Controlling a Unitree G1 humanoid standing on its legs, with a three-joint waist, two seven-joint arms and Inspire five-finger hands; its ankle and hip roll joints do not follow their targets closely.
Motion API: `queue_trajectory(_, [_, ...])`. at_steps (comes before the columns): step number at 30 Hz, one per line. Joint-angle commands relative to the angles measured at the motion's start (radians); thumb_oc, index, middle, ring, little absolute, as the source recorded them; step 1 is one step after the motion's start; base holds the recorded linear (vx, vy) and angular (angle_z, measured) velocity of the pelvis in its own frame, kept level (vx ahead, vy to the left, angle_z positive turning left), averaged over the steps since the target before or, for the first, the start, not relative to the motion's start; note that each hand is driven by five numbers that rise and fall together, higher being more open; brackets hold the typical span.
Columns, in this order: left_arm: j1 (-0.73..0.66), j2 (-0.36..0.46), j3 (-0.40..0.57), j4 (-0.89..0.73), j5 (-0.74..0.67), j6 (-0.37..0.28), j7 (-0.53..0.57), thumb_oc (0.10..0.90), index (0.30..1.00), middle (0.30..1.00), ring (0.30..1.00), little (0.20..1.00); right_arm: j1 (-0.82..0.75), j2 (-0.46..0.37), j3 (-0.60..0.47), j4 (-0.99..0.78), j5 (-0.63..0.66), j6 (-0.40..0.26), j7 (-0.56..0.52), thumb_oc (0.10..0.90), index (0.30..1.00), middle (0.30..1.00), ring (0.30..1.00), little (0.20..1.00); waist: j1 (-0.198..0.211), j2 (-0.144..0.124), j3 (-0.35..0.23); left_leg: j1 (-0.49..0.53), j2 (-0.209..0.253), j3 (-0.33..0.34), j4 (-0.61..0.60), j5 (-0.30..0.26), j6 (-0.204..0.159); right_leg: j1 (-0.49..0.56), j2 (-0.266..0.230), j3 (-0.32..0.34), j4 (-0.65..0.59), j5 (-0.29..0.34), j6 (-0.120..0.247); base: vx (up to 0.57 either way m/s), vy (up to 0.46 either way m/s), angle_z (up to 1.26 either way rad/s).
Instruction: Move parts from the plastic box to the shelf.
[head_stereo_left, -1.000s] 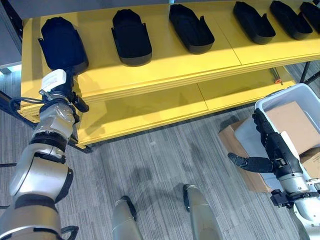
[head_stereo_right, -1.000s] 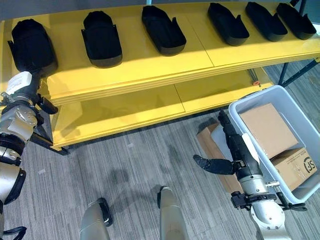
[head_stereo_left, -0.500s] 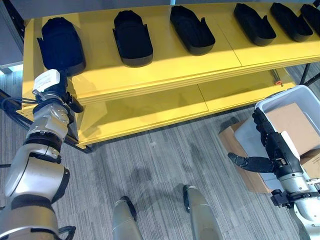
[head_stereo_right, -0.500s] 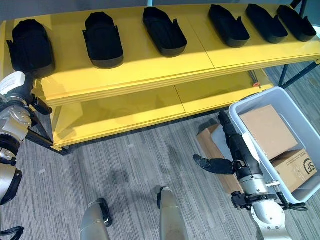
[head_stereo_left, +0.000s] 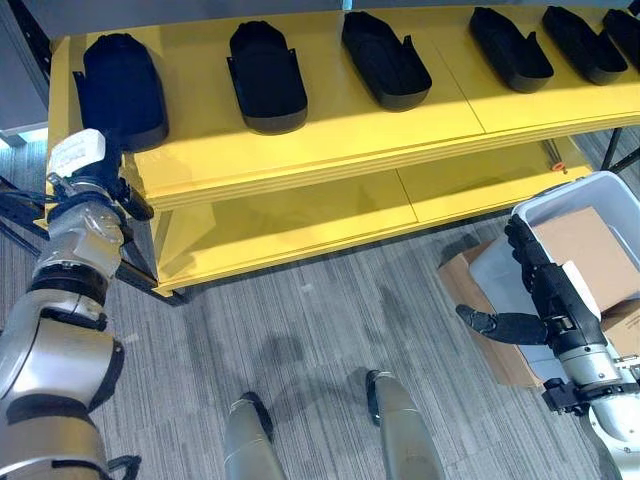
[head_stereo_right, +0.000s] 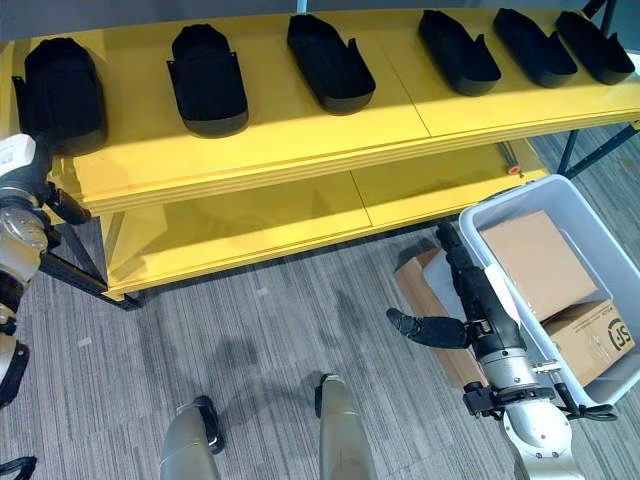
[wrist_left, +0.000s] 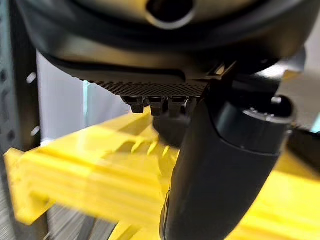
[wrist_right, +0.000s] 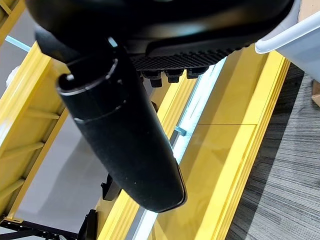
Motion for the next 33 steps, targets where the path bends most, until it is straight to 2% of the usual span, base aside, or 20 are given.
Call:
queue_trajectory(1, [0.033, 0.123, 0.101, -0.207, -0.003, -0.045, 0.068, 0.900, 1.000, 1.000, 1.000, 1.000, -0.039, -0.017, -0.106, -0.077, 0.040, -0.096, -0.032, 0.900, 1.000, 1.000, 1.000, 1.000, 0.014, 0.021, -0.058, 0.063, 0.007, -0.047, -0.104, 0.072, 0.033, 0.096, -0.035, -0.015, -0.074, 0.091, -0.019, 0.00, 0.000, 0.00])
queue_trajectory(3, [0.087, 0.140, 0.142, -0.277, -0.011, -0.049, 0.068, 0.900, 1.000, 1.000, 1.000, 1.000, -0.037, -0.014, -0.112, -0.073, 0.037, -0.095, -0.031, 0.900, 1.000, 1.000, 1.000, 1.000, 0.021, 0.022, -0.056, 0.065, 0.005, -0.049, -0.105, 0.072, 0.033, 0.098, -0.035, -0.017, -0.073, 0.090, -0.021, 0.00, 0.000, 0.00])
queue_trajectory(4, [0.221, 0.164, 0.258, -0.448, -0.051, -0.071, 0.061, 0.900, 1.000, 1.000, 1.000, 1.000, -0.034, 0.009, -0.138, -0.073, 0.028, -0.092, -0.032, 0.900, 1.000, 1.000, 1.000, 1.000, 0.042, 0.022, -0.053, 0.075, 0.002, -0.053, -0.113, 0.074, 0.033, 0.109, -0.036, -0.019, -0.077, 0.088, -0.024, 0.00, 0.000, 0.00])
queue_trajectory(5, [0.326, 0.171, 0.346, -0.530, -0.057, -0.070, 0.054, 0.900, 1.000, 1.000, 1.000, 1.000, -0.033, 0.011, -0.139, -0.071, 0.025, -0.090, -0.029, 0.900, 1.000, 1.000, 1.000, 1.000, 0.045, 0.028, -0.052, 0.083, 0.001, -0.052, -0.119, 0.074, 0.033, 0.117, -0.036, -0.020, -0.080, 0.087, -0.025, 0.00, 0.000, 0.00])
queue_trajectory(6, [0.336, 0.171, 0.356, -0.534, -0.056, -0.070, 0.053, 0.900, 1.000, 1.000, 1.000, 1.000, -0.034, 0.007, -0.137, -0.070, 0.025, -0.090, -0.029, 0.900, 1.000, 1.000, 1.000, 1.000, 0.041, 0.029, -0.052, 0.083, 0.001, -0.052, -0.120, 0.074, 0.033, 0.117, -0.036, -0.020, -0.080, 0.087, -0.025, -0.02, -0.027, 0.06])
queue_trajectory(7, [0.535, 0.153, 0.507, -0.706, -0.075, -0.090, 0.034, 0.900, 1.000, 1.000, 1.000, 1.000, -0.030, 0.026, -0.156, -0.070, 0.011, -0.085, -0.026, 0.900, 1.000, 1.000, 1.000, 1.000, 0.060, 0.032, -0.048, 0.092, 0.000, -0.054, -0.128, 0.077, 0.033, 0.131, -0.034, -0.021, -0.085, 0.086, -0.031, -0.02, -0.021, 0.10])
queue_trajectory(8, [0.552, 0.152, 0.523, -0.714, -0.074, -0.088, 0.032, 0.900, 1.000, 1.000, 1.000, 1.000, -0.032, 0.021, -0.151, -0.069, 0.011, -0.085, -0.026, 0.900, 1.000, 1.000, 1.000, 1.000, 0.054, 0.034, -0.049, 0.093, 0.000, -0.055, -0.128, 0.077, 0.033, 0.132, -0.034, -0.021, -0.086, 0.086, -0.031, -0.02, -0.025, 0.11])
queue_trajectory(9, [0.668, 0.115, 0.600, -0.795, -0.102, -0.116, 0.022, 0.900, 1.000, 1.000, 1.000, 1.000, -0.033, 0.044, -0.175, -0.067, -0.001, -0.077, -0.018, 0.900, 1.000, 1.000, 1.000, 1.000, 0.076, 0.035, -0.047, 0.102, -0.004, -0.056, -0.137, 0.080, 0.033, 0.141, -0.034, -0.023, -0.090, 0.087, -0.034, -0.01, -0.026, 0.17])
queue_trajectory(10, [0.835, 0.061, 0.713, -0.913, -0.119, -0.134, -0.002, 0.900, 1.000, 1.000, 1.000, 1.000, -0.042, 0.046, -0.176, -0.065, -0.005, -0.070, -0.012, 0.900, 1.000, 1.000, 1.000, 1.000, 0.077, 0.042, -0.052, 0.125, -0.004, -0.054, -0.161, 0.088, 0.031, 0.162, -0.033, -0.025, -0.107, 0.090, -0.035, -0.01, -0.026, 0.14])
queue_trajectory(11, [0.850, 0.058, 0.727, -0.922, -0.118, -0.132, -0.005, 0.900, 1.000, 1.000, 1.000, 1.000, -0.043, 0.043, -0.172, -0.065, -0.005, -0.070, -0.012, 0.900, 1.000, 1.000, 1.000, 1.000, 0.072, 0.043, -0.052, 0.128, -0.004, -0.053, -0.163, 0.089, 0.031, 0.164, -0.033, -0.025, -0.109, 0.091, -0.035, -0.01, -0.027, 0.07])
queue_trajectory(14, [1.011, -0.034, 0.798, -1.073, -0.158, -0.174, -0.039, 0.900, 1.000, 1.000, 1.000, 1.000, -0.069, 0.042, -0.168, -0.061, -0.016, -0.070, -0.005, 0.900, 1.000, 1.000, 1.000, 1.000, 0.084, 0.055, -0.053, 0.178, -0.005, -0.052, -0.214, 0.110, 0.030, 0.208, -0.028, -0.033, -0.135, 0.094, -0.038, 0.00, -0.021, 0.06])
queue_trajectory(15, [1.022, -0.038, 0.807, -1.081, -0.159, -0.172, -0.042, 0.900, 1.000, 1.000, 1.000, 1.000, -0.070, 0.039, -0.164, -0.061, -0.016, -0.070, -0.005, 0.900, 1.000, 1.000, 1.000, 1.000, 0.080, 0.055, -0.051, 0.184, -0.005, -0.051, -0.219, 0.112, 0.030, 0.214, -0.027, -0.033, -0.137, 0.095, -0.039, 0.00, -0.026, 0.03])
queue_trajectory(18, [1.096, -0.114, 0.806, -1.138, -0.283, -0.220, -0.060, 0.900, 1.000, 1.000, 1.000, 1.000, -0.099, 0.033, -0.140, -0.057, -0.016, -0.072, -0.002, 0.900, 1.000, 1.000, 1.000, 1.000, 0.089, 0.066, -0.058, 0.236, -0.008, -0.047, -0.281, 0.137, 0.030, 0.255, -0.019, -0.043, -0.171, 0.097, -0.038, 0.01, -0.034, 0.09])
queue_trajectory(22, [1.196, -0.243, 0.736, -1.225, -0.561, -0.292, -0.122, 0.900, 1.000, 1.000, 1.000, 1.000, -0.129, 0.025, -0.086, -0.048, 0.003, -0.090, -0.001, 0.900, 1.000, 1.000, 1.000, 1.000, 0.097, 0.083, -0.086, 0.334, 0.000, -0.036, -0.415, 0.197, 0.029, 0.317, -0.004, -0.062, -0.238, 0.101, -0.038, 0.03, -0.052, -0.04])
queue_trajectory(23, [1.197, -0.244, 0.737, -1.226, -0.562, -0.291, -0.123, 0.900, 1.000, 1.000, 1.000, 1.000, -0.129, 0.024, -0.085, -0.047, 0.004, -0.090, -0.001, 0.900, 1.000, 1.000, 1.000, 1.000, 0.097, 0.084, -0.087, 0.335, 0.001, -0.035, -0.422, 0.204, 0.030, 0.317, -0.003, -0.062, -0.243, 0.107, -0.039, 0.02, -0.079, -0.03])
queue_trajectory(26, [1.270, -0.349, 0.687, -1.269, -0.727, -0.315, -0.145, 0.900, 1.000, 1.000, 1.000, 1.000, -0.115, 0.019, -0.021, -0.029, 0.014, -0.089, 0.012, 0.900, 1.000, 1.000, 1.000, 1.000, 0.105, 0.094, -0.126, 0.434, 0.020, -0.010, -0.557, 0.272, 0.020, 0.372, 0.023, -0.076, -0.295, 0.097, -0.046, 0.06, -0.116, -0.09])
queue_trajectory(29, [1.320, -0.378, 0.672, -1.291, -0.787, -0.308, -0.184, 0.900, 1.000, 1.000, 1.000, 1.000, -0.104, 0.004, -0.004, -0.032, 0.021, -0.093, 0.022, 0.900, 1.000, 1.000, 1.000, 1.000, 0.112, 0.100, -0.139, 0.474, 0.028, -0.010, -0.603, 0.302, 0.021, 0.393, 0.043, -0.070, -0.311, 0.086, -0.056, 0.04, -0.103, -0.10])
queue_trajectory(30, [1.349, -0.393, 0.678, -1.304, -0.800, -0.310, -0.187, 0.900, 1.000, 1.000, 1.000, 1.000, -0.095, -0.007, -0.001, -0.037, 0.014, -0.091, 0.026, 0.900, 1.000, 1.000, 1.000, 1.000, 0.115, 0.105, -0.149, 0.484, 0.039, -0.006, -0.624, 0.323, 0.021, 0.402, 0.056, -0.070, -0.324, 0.083, -0.065, 0.02, -0.158, -0.19])
queue_trajectory(31, [1.369, -0.408, 0.675, -1.322, -0.806, -0.311, -0.189, 0.900, 1.000, 1.000, 1.000, 1.000, -0.084, -0.015, 0.002, -0.039, 0.024, -0.092, 0.033, 0.900, 1.000, 1.000, 1.000, 1.000, 0.120, 0.110, -0.152, 0.492, 0.054, -0.015, -0.633, 0.378, 0.012, 0.410, 0.072, -0.076, -0.324, 0.078, -0.073, 0.01, -0.186, -0.22])
queue_trajectory(33, [1.419, -0.442, 0.666, -1.333, -0.843, -0.314, -0.206, 0.900, 1.000, 1.000, 1.000, 1.000, -0.055, -0.019, -0.003, -0.047, 0.048, -0.098, 0.055, 0.900, 1.000, 1.000, 1.000, 1.000, 0.125, 0.111, -0.164, 0.512, 0.077, -0.014, -0.674, 0.435, 0.002, 0.431, 0.102, -0.085, -0.333, 0.062, -0.093, 0.02, -0.225, -0.14])
